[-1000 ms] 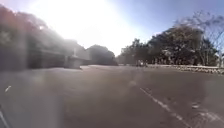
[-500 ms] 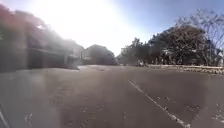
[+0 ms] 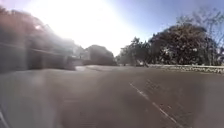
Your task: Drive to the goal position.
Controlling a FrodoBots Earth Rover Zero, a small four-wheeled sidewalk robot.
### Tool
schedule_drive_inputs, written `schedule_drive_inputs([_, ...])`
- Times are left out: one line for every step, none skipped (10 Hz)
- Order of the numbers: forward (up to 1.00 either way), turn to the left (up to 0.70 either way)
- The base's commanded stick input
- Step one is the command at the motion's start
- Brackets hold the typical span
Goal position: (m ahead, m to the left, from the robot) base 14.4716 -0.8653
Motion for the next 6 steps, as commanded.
schedule_drive_inputs([1.00, 0.00])
schedule_drive_inputs([1.00, 0.00])
schedule_drive_inputs([1.00, 0.00])
schedule_drive_inputs([1.00, 0.00])
schedule_drive_inputs([1.00, 0.00])
schedule_drive_inputs([1.00, 0.00])
